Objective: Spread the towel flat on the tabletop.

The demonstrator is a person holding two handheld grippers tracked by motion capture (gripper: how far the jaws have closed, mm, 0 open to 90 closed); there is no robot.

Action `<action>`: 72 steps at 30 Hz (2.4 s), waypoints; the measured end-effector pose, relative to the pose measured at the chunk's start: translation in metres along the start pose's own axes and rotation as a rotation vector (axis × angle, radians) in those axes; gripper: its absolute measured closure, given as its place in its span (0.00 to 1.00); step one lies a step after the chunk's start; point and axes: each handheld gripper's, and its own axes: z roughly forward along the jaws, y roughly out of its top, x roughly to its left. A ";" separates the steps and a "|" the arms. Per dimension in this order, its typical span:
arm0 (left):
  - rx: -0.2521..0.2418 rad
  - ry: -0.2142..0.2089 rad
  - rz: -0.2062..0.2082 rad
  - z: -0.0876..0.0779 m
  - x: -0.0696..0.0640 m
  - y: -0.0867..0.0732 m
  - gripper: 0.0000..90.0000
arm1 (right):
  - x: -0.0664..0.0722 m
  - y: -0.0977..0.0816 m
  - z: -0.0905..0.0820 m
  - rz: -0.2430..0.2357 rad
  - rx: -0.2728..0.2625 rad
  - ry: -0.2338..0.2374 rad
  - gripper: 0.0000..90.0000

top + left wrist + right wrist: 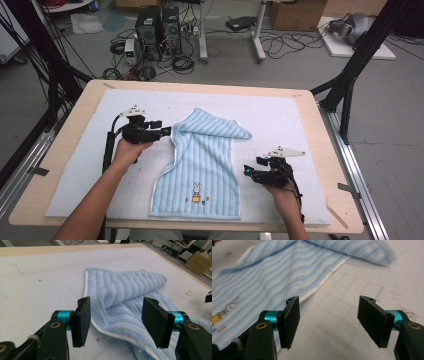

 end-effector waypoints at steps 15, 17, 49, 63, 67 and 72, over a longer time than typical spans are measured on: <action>0.019 0.040 0.012 0.047 0.023 0.029 0.45 | -0.013 0.020 0.015 -0.049 0.026 -0.003 0.35; 0.058 0.063 0.035 0.060 0.024 0.032 0.45 | -0.012 0.020 0.016 -0.043 0.030 0.002 0.35; 0.028 0.223 -0.046 0.110 0.045 0.032 0.95 | -0.012 0.017 0.018 -0.029 0.044 0.033 0.34; 0.056 0.385 -0.046 0.080 0.067 0.020 0.53 | -0.009 0.017 0.019 -0.029 0.042 0.034 0.34; 0.026 0.302 -0.043 0.065 0.061 0.014 0.53 | -0.006 0.018 0.022 -0.033 0.041 0.028 0.34; 0.014 0.206 -0.056 0.046 0.049 0.002 0.54 | 0.000 0.020 0.029 -0.054 0.044 0.009 0.35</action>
